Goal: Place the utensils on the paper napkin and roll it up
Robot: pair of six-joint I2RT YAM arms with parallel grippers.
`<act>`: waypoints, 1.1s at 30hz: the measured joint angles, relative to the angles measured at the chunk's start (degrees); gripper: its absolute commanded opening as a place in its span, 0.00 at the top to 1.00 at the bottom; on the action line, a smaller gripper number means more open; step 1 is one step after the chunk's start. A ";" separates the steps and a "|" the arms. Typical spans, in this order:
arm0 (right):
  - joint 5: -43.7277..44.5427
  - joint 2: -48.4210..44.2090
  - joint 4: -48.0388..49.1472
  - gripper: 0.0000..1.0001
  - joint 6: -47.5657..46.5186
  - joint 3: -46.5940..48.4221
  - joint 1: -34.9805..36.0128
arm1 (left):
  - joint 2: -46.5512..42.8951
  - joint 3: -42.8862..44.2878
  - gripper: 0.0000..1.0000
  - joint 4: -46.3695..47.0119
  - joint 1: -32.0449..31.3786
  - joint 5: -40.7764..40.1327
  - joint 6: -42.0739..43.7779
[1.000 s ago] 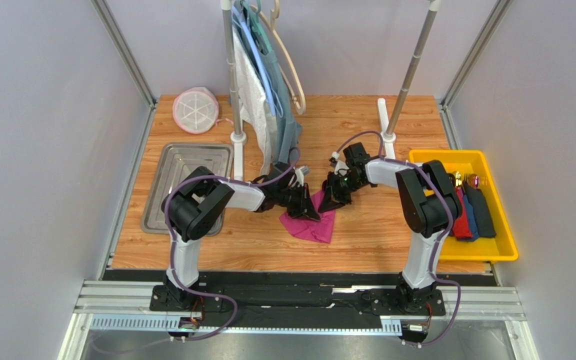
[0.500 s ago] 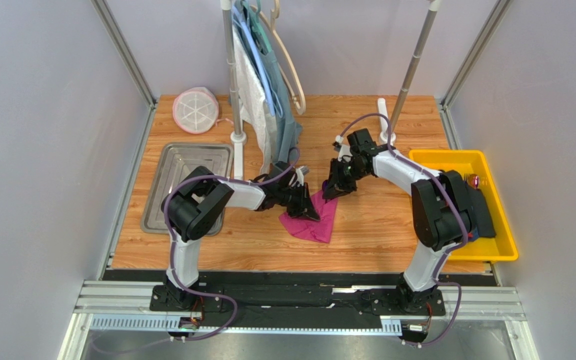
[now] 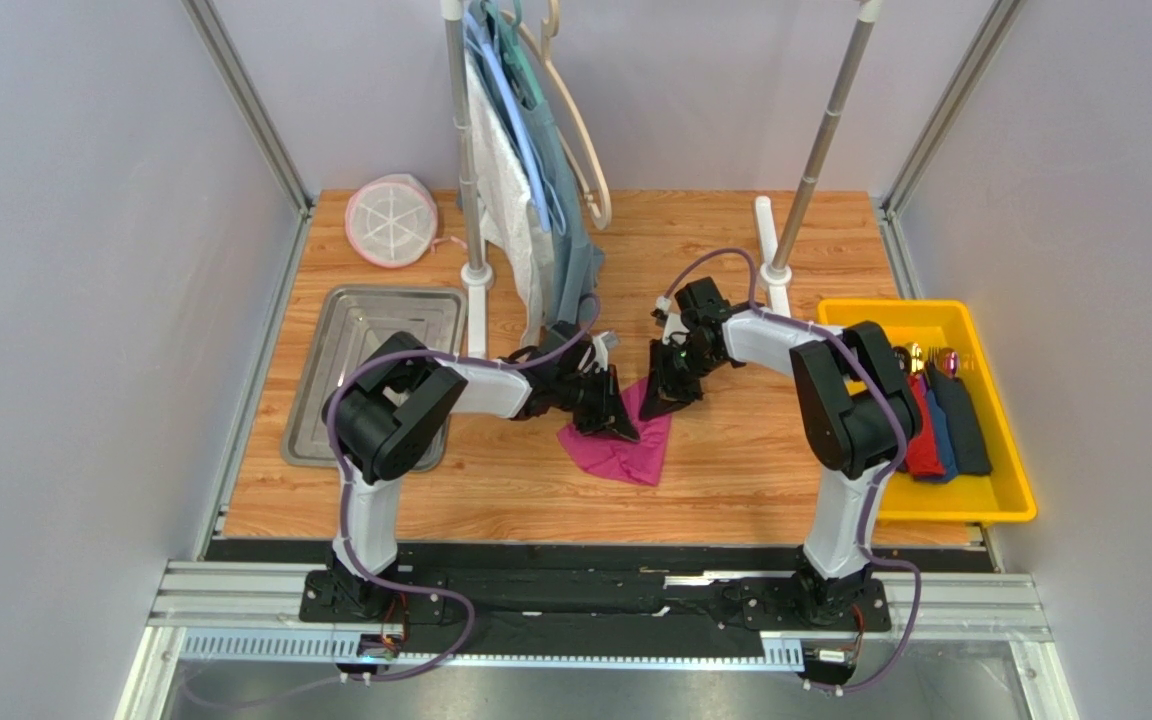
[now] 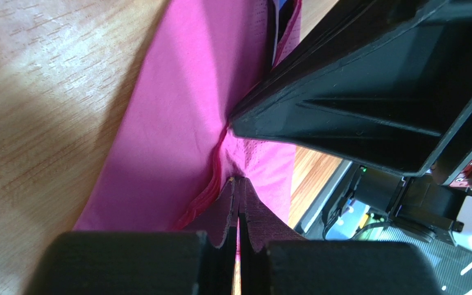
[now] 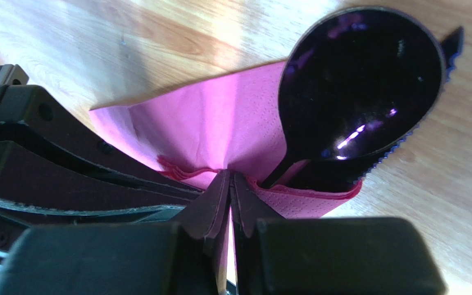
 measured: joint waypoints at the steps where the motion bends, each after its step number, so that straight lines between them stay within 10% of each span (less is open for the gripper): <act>1: -0.42 0.37 0.22 0.93 0.00 0.02 0.15 | -0.07 0.13 0.92 -0.37 0.00 -0.07 0.13; 12: -1.42 0.74 0.72 0.95 -0.83 -0.11 0.22 | -8.00 -2.32 0.44 -11.52 3.15 -5.73 5.03; 33: -2.84 1.92 -0.90 0.98 -8.31 1.95 2.01 | -16.00 -6.91 0.42 -18.91 13.09 -9.77 15.82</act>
